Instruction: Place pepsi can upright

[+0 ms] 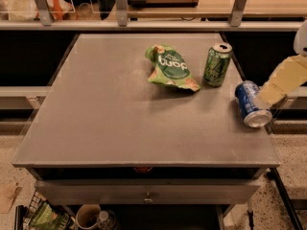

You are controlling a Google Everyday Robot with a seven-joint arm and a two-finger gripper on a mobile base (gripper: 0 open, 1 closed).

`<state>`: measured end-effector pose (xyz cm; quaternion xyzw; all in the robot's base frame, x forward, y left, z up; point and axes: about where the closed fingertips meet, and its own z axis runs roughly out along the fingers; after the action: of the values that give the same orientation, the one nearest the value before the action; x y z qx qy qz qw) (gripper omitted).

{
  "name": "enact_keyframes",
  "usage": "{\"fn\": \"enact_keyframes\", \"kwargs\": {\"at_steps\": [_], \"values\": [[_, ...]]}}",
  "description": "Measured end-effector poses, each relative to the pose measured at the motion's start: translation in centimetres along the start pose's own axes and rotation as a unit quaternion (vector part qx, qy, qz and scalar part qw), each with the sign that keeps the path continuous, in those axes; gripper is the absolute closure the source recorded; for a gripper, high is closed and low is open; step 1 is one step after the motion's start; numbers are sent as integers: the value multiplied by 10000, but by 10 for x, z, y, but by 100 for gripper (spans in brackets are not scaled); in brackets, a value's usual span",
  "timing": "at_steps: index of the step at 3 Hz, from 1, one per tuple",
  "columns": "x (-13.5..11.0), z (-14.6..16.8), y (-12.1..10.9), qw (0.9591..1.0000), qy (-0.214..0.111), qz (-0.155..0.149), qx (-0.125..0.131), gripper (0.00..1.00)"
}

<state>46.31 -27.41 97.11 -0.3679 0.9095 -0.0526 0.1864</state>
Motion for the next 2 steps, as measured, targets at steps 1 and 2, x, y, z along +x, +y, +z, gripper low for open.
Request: {"fn": "enact_keyframes", "kwargs": {"at_steps": [1,2], "values": [[7,15,-22,9952,399,894,-38,0],[17,33,-38,9825,623,1736,-275,0]]}}
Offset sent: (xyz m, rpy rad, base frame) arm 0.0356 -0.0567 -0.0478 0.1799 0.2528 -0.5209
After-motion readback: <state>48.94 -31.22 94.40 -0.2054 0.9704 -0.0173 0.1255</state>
